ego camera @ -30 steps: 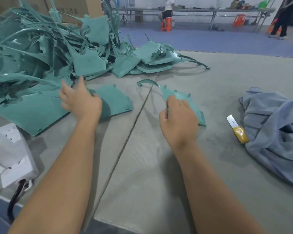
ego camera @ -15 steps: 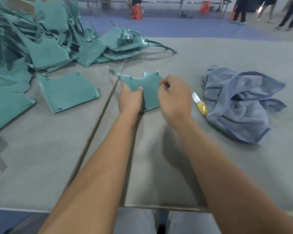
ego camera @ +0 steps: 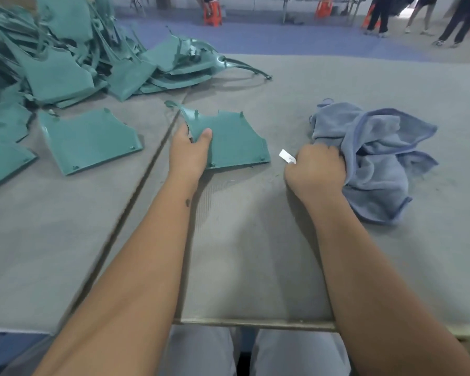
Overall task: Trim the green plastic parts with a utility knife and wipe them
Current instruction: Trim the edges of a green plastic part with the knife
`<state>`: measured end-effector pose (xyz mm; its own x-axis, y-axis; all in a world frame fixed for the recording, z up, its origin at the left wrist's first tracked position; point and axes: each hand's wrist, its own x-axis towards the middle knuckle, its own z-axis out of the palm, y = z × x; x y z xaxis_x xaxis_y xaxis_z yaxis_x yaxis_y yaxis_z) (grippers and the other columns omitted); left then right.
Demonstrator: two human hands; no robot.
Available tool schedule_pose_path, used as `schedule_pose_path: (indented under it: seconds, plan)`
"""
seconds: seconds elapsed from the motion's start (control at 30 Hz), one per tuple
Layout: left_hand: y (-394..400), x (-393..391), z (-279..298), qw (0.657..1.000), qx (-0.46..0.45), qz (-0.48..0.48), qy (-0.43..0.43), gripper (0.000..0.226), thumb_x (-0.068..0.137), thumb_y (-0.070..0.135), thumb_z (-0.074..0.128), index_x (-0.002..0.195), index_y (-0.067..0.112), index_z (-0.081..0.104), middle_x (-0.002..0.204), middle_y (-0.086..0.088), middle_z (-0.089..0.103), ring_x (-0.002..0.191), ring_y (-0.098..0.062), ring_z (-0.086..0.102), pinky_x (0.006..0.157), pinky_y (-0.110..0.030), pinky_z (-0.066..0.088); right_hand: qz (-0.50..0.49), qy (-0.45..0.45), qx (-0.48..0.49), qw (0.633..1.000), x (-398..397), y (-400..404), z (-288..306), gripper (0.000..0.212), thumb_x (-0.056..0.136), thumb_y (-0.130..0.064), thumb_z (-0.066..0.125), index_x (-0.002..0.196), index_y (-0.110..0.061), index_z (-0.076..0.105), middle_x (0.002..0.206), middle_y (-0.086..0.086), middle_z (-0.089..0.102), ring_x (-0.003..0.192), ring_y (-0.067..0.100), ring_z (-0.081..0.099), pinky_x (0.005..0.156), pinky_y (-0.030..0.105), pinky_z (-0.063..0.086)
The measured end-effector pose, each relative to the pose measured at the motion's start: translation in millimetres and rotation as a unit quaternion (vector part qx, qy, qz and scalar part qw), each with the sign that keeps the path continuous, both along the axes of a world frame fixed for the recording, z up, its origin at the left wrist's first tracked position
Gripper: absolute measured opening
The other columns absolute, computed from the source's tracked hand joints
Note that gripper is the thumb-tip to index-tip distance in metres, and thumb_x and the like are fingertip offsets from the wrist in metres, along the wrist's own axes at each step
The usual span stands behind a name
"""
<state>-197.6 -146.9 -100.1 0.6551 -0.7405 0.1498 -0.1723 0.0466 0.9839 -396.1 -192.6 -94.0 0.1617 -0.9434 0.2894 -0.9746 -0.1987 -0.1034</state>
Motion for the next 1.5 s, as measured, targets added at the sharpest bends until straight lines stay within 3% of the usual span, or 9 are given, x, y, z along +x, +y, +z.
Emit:
schedule_pose_path:
  seconds: [0.1, 0.2, 0.37, 0.6, 0.73, 0.83, 1.0, 1.23, 1.5]
  plan:
    - [5.6, 0.6, 5.0, 0.997, -0.027, -0.053, 0.041, 0.016, 0.098, 0.020, 0.055, 0.111, 0.026, 0.061, 0.098, 0.015, 0.069, 0.078, 0.003, 0.068, 0.064, -0.013, 0.052, 0.033, -0.095, 0.010, 0.995, 1.5, 1.4, 3.5, 0.014, 0.079, -0.007, 0.050, 0.065, -0.008, 0.052, 0.066, 0.007, 0.051, 0.065, 0.027, 0.046, 0.051, 0.030, 0.032]
    - [5.6, 0.3, 2.7, 0.997, -0.025, -0.060, 0.042, 0.013, 0.098, 0.022, 0.054, 0.102, 0.030, 0.062, 0.094, 0.017, 0.069, 0.075, 0.005, 0.068, 0.061, -0.011, 0.050, 0.058, -0.309, -0.032, 0.949, 12.3, 7.5, 4.4, 0.012, 0.090, -0.013, 0.050, 0.086, -0.011, 0.061, 0.086, 0.002, 0.057, 0.075, 0.020, 0.050, 0.062, 0.032, 0.037]
    - [-6.2, -7.0, 1.5, 0.996, 0.060, 0.025, -0.065, 0.020, 0.099, 0.030, 0.047, 0.107, 0.021, 0.063, 0.101, 0.002, 0.068, 0.094, -0.019, 0.064, 0.084, -0.034, 0.051, 0.086, -0.490, -0.031, 0.867, 60.0, 23.7, 4.5, 0.005, 0.096, -0.024, 0.045, 0.094, -0.026, 0.048, 0.076, -0.009, 0.057, 0.074, 0.020, 0.057, 0.065, 0.034, 0.042]
    - [-5.9, 5.1, 0.3, 0.998, 0.038, -0.053, 0.023, 0.020, 0.093, 0.017, 0.057, 0.112, 0.018, 0.063, 0.098, 0.002, 0.070, 0.089, -0.015, 0.068, 0.067, -0.022, 0.054, 0.106, -0.483, 0.077, 0.866, 60.5, 18.3, -8.5, 0.027, 0.095, -0.041, 0.041, 0.085, -0.021, 0.057, 0.072, -0.004, 0.061, 0.074, 0.021, 0.059, 0.072, 0.040, 0.049]
    - [-4.3, 2.9, 5.0, 0.989, -0.025, -0.061, 0.130, 0.027, 0.095, 0.010, 0.055, 0.120, 0.021, 0.057, 0.102, 0.001, 0.071, 0.089, -0.016, 0.069, 0.078, -0.035, 0.057, 0.070, -0.581, 0.119, 0.802, 46.1, 8.8, -7.8, 0.033, 0.100, -0.038, 0.035, 0.079, -0.029, 0.059, 0.069, -0.013, 0.053, 0.072, 0.008, 0.052, 0.072, 0.030, 0.039]
    - [-4.7, -1.2, 8.6, 0.971, -0.061, -0.047, 0.228, 0.026, 0.103, 0.020, 0.043, 0.125, 0.032, 0.049, 0.107, 0.009, 0.066, 0.093, -0.016, 0.067, 0.072, -0.045, 0.059, 0.045, -0.614, 0.115, 0.779, 41.8, 5.0, -4.4, 0.029, 0.098, -0.023, 0.042, 0.075, -0.028, 0.058, 0.055, -0.018, 0.045, 0.050, -0.004, 0.041, 0.058, 0.026, 0.034]
    - [-8.2, -12.0, 11.0, 0.941, -0.102, -0.041, 0.320, 0.030, 0.106, 0.029, 0.031, 0.134, 0.033, 0.041, 0.107, 0.009, 0.064, 0.092, -0.019, 0.068, 0.060, -0.042, 0.058, 0.105, -0.657, 0.117, 0.737, 46.2, 13.1, -1.9, 0.026, 0.100, -0.026, 0.046, 0.076, -0.035, 0.052, 0.061, 0.000, 0.054, 0.046, 0.012, 0.041, 0.043, 0.023, 0.034]
    - [-10.5, -34.4, 7.9, 0.897, -0.103, -0.115, 0.414, 0.018, 0.102, 0.015, 0.045, 0.118, 0.018, 0.052, 0.115, -0.010, 0.064, 0.095, -0.032, 0.068, 0.061, -0.039, 0.059, 0.110, -0.614, 0.143, 0.769, 49.2, 11.4, -4.9, 0.017, 0.098, -0.021, 0.048, 0.082, -0.022, 0.050, 0.059, -0.001, 0.054, 0.053, 0.013, 0.043, 0.061, 0.035, 0.036]
    - [-4.5, -26.1, 9.1, 0.863, -0.133, -0.118, 0.473, 0.029, 0.097, 0.007, 0.053, 0.126, 0.007, 0.054, 0.104, -0.010, 0.069, 0.081, -0.027, 0.072, 0.059, -0.039, 0.059, 0.126, -0.653, 0.159, 0.730, 42.4, 12.7, 0.7, 0.020, 0.099, -0.020, 0.048, 0.080, -0.019, 0.055, 0.052, -0.002, 0.057, 0.039, 0.010, 0.038, 0.043, 0.023, 0.032]
